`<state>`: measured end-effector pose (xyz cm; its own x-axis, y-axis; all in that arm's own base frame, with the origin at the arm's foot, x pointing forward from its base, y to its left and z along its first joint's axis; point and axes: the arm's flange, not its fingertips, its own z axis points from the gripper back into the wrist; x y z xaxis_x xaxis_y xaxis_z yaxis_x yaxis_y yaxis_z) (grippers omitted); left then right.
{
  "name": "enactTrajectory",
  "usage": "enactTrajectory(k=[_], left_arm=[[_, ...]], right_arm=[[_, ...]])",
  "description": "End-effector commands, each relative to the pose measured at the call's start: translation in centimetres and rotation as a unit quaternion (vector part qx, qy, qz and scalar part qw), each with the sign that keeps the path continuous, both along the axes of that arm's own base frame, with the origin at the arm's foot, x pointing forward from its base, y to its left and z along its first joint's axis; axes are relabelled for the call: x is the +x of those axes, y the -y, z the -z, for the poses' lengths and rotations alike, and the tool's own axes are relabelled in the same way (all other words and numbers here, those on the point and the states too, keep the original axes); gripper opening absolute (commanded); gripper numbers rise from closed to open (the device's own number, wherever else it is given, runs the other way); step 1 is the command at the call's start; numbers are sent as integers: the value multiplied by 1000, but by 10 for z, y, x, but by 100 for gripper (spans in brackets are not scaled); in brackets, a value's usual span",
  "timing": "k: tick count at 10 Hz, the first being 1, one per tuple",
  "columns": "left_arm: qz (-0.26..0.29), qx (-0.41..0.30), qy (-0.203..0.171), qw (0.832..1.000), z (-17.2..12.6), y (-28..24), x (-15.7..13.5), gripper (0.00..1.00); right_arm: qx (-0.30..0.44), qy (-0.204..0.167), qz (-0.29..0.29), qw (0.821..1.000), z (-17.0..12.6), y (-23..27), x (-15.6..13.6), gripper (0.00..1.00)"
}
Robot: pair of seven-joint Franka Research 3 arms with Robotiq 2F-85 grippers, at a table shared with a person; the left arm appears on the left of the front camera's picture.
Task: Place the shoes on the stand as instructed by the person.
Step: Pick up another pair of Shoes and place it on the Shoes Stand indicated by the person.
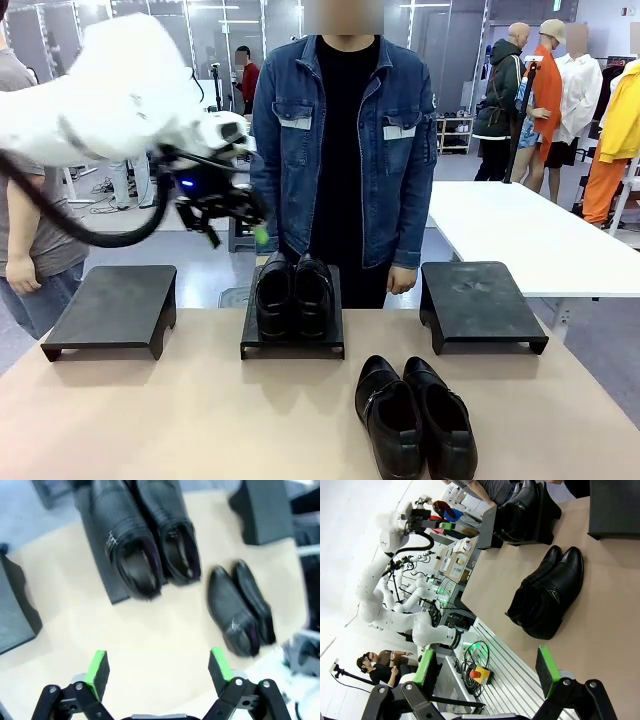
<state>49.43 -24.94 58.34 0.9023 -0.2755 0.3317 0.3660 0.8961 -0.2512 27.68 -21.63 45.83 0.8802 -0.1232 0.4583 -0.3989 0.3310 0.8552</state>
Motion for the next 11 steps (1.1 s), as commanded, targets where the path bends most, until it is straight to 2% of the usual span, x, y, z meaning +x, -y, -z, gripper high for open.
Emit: enactTrajectory(k=[1,3,5,7,8,10,11], left_arm=[[40,-52,-41,997,11,-97,-27,100],[72,-129,-36,988,21,-173,-49,100],[78,-222,-19,972,44,-246,-72,100],[69,-313,-9,947,81,-324,-102,100],[94,-354,-9,931,100,-354,-118,100],[69,-405,-21,911,142,-402,-147,100],[64,-421,-12,904,156,-418,-164,100]], right_arm=[[2,8,-2,1000,-2,2,-1,100],[2,8,-2,1000,-2,2,-1,100],[2,8,-2,1000,-2,2,-1,100],[2,8,-2,1000,-2,2,-1,100],[2,8,-2,1000,-2,2,-1,100],[2,8,-2,1000,-2,2,-1,100],[2,8,-2,1000,-2,2,-1,100]])
